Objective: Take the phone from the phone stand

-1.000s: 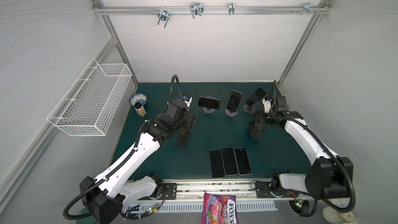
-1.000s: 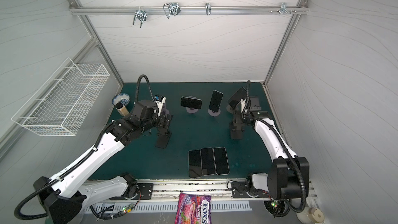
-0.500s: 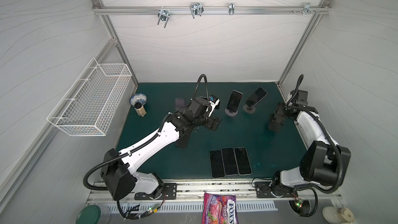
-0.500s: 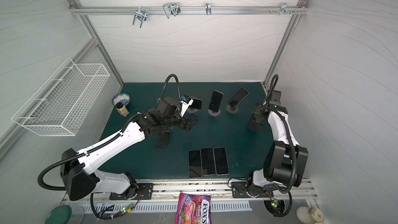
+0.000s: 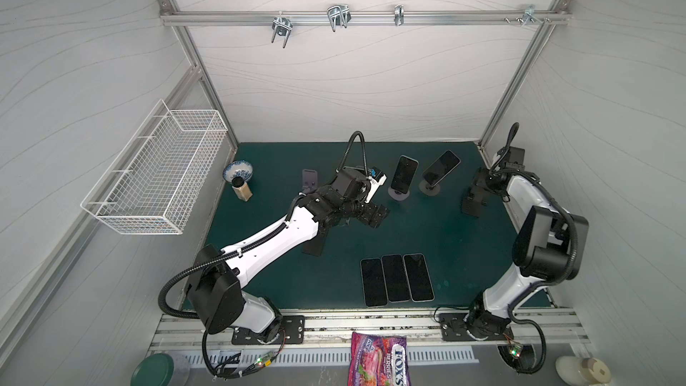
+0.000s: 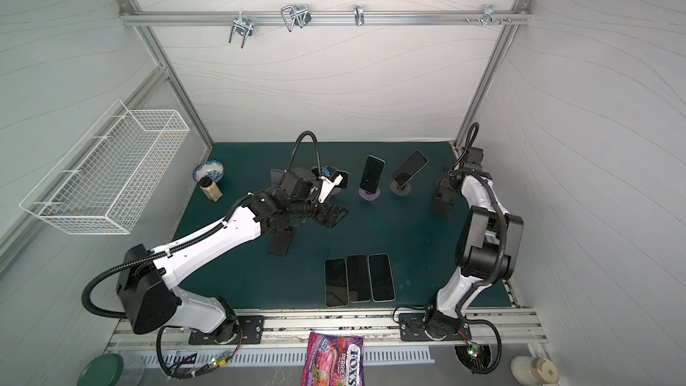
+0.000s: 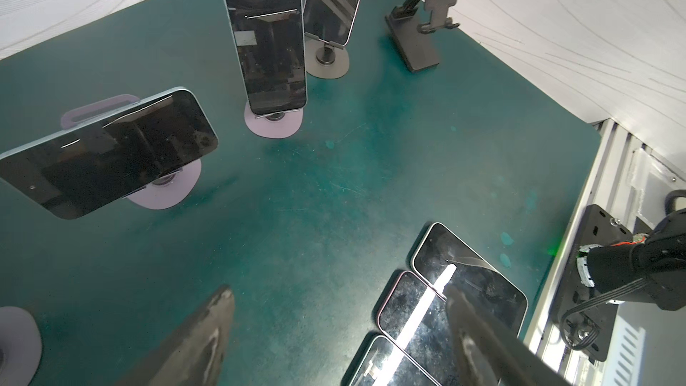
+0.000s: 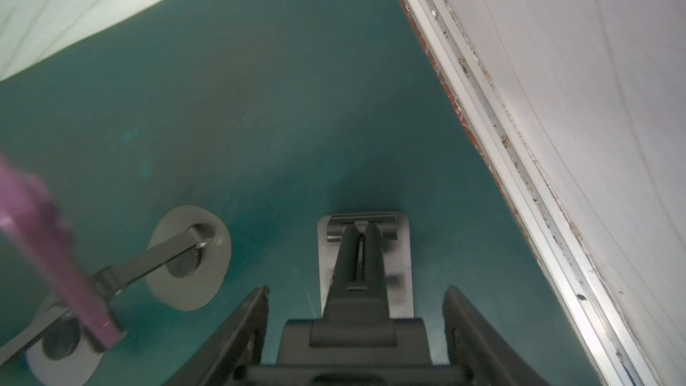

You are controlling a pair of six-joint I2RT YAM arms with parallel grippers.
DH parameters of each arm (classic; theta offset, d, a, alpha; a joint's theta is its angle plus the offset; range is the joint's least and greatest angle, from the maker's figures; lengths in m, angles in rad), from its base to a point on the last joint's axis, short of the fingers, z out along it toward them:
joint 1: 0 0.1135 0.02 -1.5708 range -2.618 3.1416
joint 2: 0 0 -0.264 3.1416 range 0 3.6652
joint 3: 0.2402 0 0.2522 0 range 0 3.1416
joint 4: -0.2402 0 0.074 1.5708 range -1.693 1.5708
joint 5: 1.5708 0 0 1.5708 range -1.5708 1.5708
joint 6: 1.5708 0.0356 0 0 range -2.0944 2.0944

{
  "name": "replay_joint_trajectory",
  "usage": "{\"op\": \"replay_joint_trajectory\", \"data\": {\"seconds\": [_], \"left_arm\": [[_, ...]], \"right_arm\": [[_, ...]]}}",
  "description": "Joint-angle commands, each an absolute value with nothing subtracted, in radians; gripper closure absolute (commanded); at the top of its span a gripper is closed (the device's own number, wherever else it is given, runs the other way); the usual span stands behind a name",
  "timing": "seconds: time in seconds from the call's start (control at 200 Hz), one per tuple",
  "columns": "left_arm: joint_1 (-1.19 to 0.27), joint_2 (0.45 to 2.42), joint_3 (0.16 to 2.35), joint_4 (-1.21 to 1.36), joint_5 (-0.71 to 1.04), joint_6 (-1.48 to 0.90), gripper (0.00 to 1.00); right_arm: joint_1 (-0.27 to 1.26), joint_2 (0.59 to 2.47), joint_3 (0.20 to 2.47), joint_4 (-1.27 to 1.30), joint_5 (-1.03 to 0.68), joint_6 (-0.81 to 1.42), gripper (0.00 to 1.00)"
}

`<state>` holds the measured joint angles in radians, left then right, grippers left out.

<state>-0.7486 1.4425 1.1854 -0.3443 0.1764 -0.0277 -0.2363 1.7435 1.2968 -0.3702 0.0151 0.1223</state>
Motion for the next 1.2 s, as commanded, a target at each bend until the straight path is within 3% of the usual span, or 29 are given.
{"op": "replay_joint_trajectory", "data": {"seconds": [0.0,0.44,0.615,0.7,1.195], "left_arm": [[-0.753,1.437,1.171,-0.292,0.211,-0.027,0.1],[-0.753,1.454,1.183,-0.281,0.178,-0.046,0.1],[-0.751,1.459,1.201,-0.282,0.178,-0.043,0.1],[-0.752,1.46,1.201,-0.282,0.178,-0.047,0.1],[-0.729,1.417,1.201,-0.273,0.146,-0.039,0.1]], "right_arm": [[-0.24,1.759,1.337,-0.347,-0.01,0.103,0.37],[-0.243,1.809,1.348,-0.36,-0.032,0.098,0.28],[-0.242,1.797,1.37,-0.39,-0.012,0.119,0.08],[-0.244,1.781,1.37,-0.39,-0.006,0.139,0.04],[-0.234,1.532,1.329,-0.446,0.06,0.243,0.01]]}}
